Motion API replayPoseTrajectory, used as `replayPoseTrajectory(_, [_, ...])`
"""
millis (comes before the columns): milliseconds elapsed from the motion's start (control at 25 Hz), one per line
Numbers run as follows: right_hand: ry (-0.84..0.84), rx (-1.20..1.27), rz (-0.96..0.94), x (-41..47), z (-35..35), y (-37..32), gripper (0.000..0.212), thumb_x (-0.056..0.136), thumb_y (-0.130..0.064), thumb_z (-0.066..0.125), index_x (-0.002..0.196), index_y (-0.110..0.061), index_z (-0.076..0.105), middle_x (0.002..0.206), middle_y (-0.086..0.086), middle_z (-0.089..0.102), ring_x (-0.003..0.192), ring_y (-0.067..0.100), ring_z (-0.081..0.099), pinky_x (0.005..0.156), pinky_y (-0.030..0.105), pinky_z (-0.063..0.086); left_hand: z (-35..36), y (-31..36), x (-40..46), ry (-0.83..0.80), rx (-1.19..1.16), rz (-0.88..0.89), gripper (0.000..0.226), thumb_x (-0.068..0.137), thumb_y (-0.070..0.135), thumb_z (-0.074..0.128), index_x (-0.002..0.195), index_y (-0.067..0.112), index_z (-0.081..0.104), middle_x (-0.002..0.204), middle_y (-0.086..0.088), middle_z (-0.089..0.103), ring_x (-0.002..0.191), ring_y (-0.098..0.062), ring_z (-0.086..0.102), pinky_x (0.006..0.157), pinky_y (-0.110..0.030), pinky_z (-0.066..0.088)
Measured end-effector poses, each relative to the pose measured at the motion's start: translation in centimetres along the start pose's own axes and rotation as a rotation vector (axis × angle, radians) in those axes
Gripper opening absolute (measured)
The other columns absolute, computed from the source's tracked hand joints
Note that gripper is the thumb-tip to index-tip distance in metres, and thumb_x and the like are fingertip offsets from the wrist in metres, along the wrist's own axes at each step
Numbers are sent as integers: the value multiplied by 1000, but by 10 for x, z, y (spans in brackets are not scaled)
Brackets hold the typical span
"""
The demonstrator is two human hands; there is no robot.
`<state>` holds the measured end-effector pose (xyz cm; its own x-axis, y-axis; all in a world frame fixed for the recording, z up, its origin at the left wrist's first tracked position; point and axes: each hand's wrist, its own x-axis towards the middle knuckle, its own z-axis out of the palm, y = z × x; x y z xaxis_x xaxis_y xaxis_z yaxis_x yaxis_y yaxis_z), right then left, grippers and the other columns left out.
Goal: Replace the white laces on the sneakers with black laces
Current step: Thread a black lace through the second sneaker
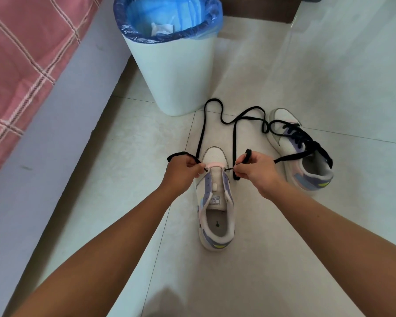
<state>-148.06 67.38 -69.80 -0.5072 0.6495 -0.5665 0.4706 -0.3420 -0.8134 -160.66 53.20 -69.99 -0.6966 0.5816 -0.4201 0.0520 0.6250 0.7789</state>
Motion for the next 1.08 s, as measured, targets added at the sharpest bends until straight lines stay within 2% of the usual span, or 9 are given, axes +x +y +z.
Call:
replayPoseTrajectory(240, [-26, -75, -31, 2, 0, -5, 28, 77, 15, 61, 68, -11, 59, 74, 6, 59, 69, 19, 56, 76, 32, 54, 1, -3, 2, 14, 2, -8, 14, 87, 23, 66, 88, 9, 67, 79, -2, 66, 73, -13, 62, 65, -23, 47])
replayPoseTrajectory(400, [-63, -88, -44, 2, -2, -10, 28, 77, 15, 60, 67, -10, 59, 73, 5, 58, 67, 17, 55, 77, 31, 54, -1, -6, 0, -1, -6, 9, 11, 87, 23, 66, 87, 12, 66, 81, -2, 66, 77, -15, 63, 73, -29, 50])
replayPoseTrajectory(600, [-105, -128, -66, 0, -2, -13, 27, 76, 16, 60, 68, -10, 58, 68, 3, 56, 63, 16, 52, 72, 28, 54, -3, -6, 3, -36, -1, 13, 13, 88, 22, 65, 92, 9, 66, 85, -4, 67, 78, -14, 63, 71, -26, 49])
replayPoseTrajectory(840, [-94, -236, -133, 1, -2, -8, 29, 77, 12, 60, 66, -16, 59, 69, -1, 57, 64, 13, 52, 73, 28, 49, 1, -10, 3, -57, 192, 109, 21, 86, 25, 66, 88, 4, 70, 85, -8, 70, 82, -18, 64, 74, -31, 49])
replayPoseTrajectory(1000, [-98, -235, -171, -3, -1, -7, 29, 79, 10, 61, 67, -16, 58, 70, -1, 57, 61, 9, 53, 62, 14, 45, 6, -7, -3, -2, 151, 117, 18, 86, 22, 66, 88, 5, 70, 81, -3, 67, 75, -10, 59, 65, -14, 43])
replayPoseTrajectory(1080, [-88, -254, -198, -3, 1, -8, 29, 78, 9, 61, 66, -17, 58, 69, -1, 57, 56, 5, 52, 56, 11, 42, 8, -5, -5, 19, 139, 99, 16, 86, 21, 67, 87, 6, 69, 79, -2, 65, 72, -7, 56, 62, -10, 40])
